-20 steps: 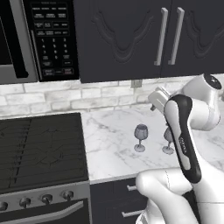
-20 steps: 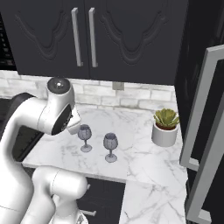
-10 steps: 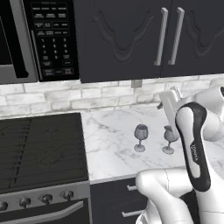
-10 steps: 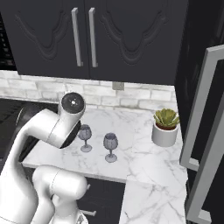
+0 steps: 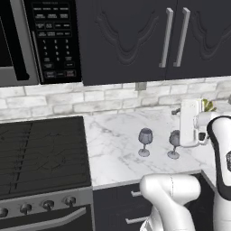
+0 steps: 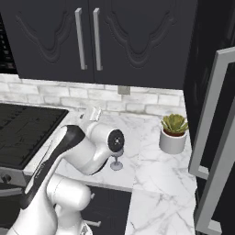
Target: Retrieve the wine glasses from the counter and place one next to each plate.
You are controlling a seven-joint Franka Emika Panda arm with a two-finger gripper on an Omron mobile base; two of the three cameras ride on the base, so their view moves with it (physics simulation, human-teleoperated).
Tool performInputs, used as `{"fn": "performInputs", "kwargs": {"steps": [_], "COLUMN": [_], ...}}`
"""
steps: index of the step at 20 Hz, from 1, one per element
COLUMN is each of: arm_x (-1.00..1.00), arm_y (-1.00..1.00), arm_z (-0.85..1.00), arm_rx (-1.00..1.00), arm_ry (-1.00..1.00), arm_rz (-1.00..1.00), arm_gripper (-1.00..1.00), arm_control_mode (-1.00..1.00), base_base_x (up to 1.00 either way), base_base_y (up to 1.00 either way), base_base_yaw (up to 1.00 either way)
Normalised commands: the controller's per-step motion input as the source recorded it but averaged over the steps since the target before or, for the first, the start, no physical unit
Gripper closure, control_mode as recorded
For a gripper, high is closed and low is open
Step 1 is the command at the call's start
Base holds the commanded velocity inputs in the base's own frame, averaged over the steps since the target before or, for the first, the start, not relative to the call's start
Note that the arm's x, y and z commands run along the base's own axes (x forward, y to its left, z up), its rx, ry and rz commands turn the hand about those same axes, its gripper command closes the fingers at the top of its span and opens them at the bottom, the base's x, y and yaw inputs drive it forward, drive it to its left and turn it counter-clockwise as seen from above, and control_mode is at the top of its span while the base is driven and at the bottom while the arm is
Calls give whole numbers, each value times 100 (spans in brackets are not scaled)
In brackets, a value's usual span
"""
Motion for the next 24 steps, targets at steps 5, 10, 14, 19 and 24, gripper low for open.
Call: {"fn": "performInputs", "kwargs": {"steps": [5,10,14,19,24], "arm_x": [1,0,0,0,0], "arm_y": [-31,-44,-41,-38,-39], "arm_z": [-16,-10,-16,-19,-9], "arm_rx": [47,39,26,14,4], "arm_ry": [35,32,18,2,2], "arm_rz": [0,0,0,0,0], "arm_gripper": [-100,-100,-100,-100,-100], "arm_control_mode": [-100,-100,-100,-100,-100], "base_base_x": [0,0,0,0,0], "base_base_y": [0,0,0,0,0], "base_base_yaw": [0,0,0,0,0]}}
